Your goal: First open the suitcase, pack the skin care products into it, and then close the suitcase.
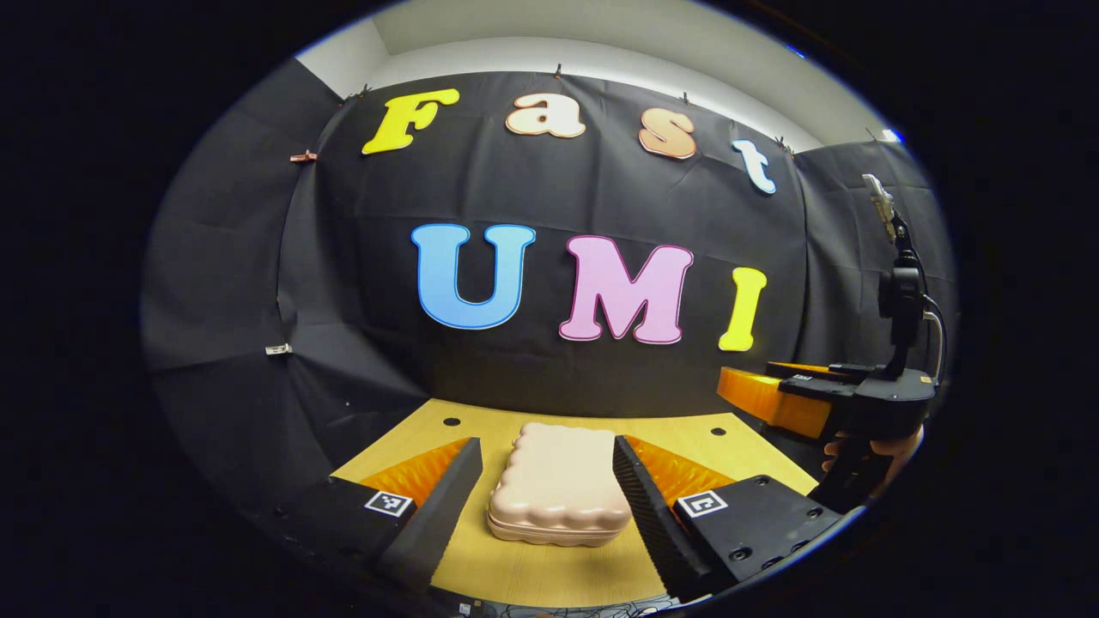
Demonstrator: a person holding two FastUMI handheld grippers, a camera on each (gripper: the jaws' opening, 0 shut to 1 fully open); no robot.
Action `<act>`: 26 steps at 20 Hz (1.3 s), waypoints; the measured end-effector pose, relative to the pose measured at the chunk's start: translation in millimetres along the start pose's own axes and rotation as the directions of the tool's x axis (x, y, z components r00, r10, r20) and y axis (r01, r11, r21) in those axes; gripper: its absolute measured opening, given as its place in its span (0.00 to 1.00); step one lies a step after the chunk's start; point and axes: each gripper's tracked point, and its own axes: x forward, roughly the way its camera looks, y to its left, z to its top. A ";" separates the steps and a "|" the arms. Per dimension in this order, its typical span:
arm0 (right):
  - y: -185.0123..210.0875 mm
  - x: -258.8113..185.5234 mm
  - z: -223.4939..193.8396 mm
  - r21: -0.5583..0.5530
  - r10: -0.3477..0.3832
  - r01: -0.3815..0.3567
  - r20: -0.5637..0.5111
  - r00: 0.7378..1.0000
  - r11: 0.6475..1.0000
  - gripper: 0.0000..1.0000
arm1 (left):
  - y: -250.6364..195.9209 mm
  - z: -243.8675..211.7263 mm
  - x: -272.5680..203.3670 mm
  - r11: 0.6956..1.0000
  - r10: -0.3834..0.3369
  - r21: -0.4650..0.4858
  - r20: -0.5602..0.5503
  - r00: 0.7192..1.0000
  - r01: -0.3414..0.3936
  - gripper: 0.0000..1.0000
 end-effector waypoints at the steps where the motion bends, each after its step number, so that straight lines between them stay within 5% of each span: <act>1: 0.1 0.1 -0.2 0.003 0.001 -0.001 -0.002 1.000 1.000 0.97 | 1.5 2.0 -1.0 1.000 0.006 0.011 0.003 1.000 -0.006 0.96; 26: -1.0 15.2 -10.2 -0.022 -0.017 0.016 -0.024 1.000 1.000 0.98 | 17.2 -10.7 1.9 0.999 0.031 -0.015 -0.022 0.999 -0.032 0.96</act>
